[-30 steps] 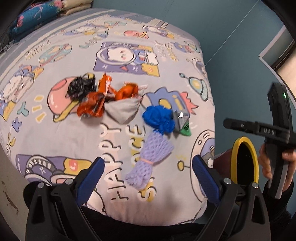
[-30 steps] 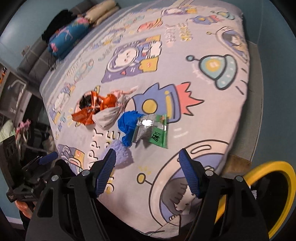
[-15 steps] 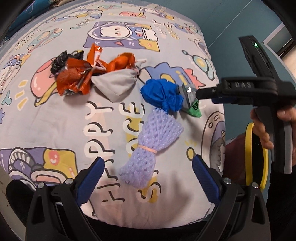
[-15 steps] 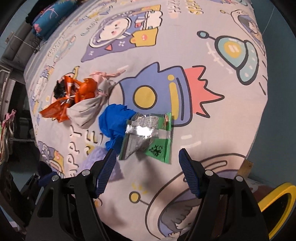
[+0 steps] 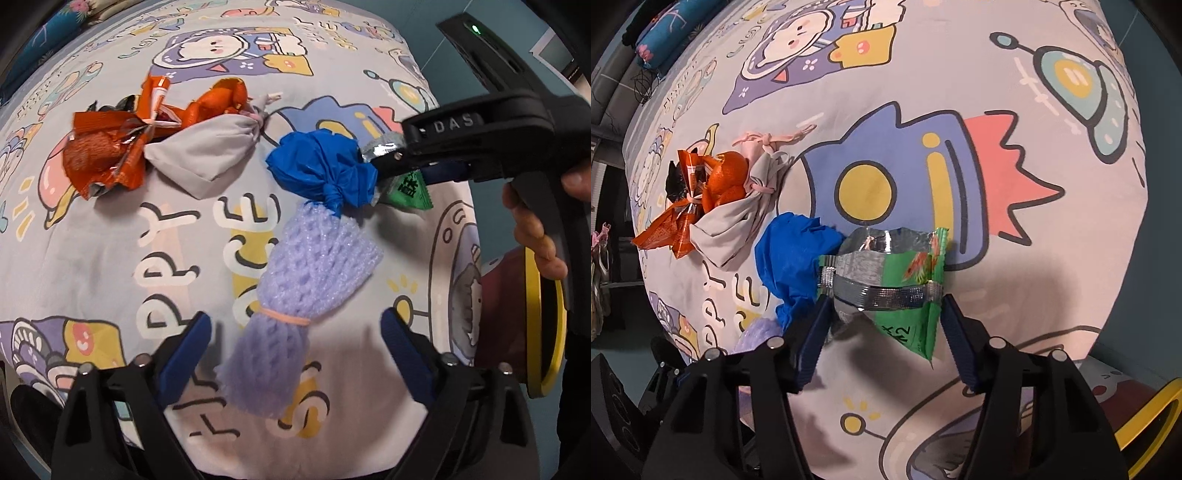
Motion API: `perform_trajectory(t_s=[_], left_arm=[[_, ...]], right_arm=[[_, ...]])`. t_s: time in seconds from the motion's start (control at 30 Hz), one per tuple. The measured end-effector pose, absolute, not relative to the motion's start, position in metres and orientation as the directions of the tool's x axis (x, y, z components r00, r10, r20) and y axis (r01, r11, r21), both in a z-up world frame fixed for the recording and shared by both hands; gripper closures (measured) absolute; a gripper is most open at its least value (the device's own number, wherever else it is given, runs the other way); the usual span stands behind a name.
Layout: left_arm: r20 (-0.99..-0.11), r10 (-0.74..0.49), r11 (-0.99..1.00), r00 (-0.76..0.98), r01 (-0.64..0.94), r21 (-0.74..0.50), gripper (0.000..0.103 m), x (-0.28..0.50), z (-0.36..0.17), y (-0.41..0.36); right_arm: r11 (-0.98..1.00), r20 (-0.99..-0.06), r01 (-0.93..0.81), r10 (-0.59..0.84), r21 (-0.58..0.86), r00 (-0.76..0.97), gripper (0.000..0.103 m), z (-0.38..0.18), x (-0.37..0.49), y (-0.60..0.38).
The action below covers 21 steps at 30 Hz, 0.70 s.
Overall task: Collect trash
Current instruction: 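Grasp the lavender foam net with the left tool while the right tool grasps the green packet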
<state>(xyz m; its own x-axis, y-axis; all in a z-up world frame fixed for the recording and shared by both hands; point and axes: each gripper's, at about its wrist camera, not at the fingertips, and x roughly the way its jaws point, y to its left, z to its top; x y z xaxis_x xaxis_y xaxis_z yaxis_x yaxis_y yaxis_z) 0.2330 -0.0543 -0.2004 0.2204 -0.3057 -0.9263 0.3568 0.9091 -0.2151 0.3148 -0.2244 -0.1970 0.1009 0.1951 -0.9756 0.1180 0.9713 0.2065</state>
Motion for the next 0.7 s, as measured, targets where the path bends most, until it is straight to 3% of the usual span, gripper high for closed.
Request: perform_trajectory(t_s=[0.23,0.4,0.7], left_arm=[[-0.938,-0.277,0.904,0.210,0.387,-0.180,0.047,0.234,-0.211,-0.067],[-0.945,-0.258,0.904,0.200,0.394,-0.163,0.072,0.234,-0.216,-0.072],[-0.939,-0.269,0.904,0.216,0.394,-0.168,0.076,0.227,-0.206,-0.062]], right_arm=[[0.973,-0.976,0.112,0.191,0.202,0.102,0.055,-0.200,0.318,-0.220],[0.974,-0.976,0.108,0.189,0.200,0.110,0.061,-0.199,0.316,-0.217],[0.974,-0.973,0.104,0.188,0.202,0.134,0.069,-0.185,0.309,-0.215]])
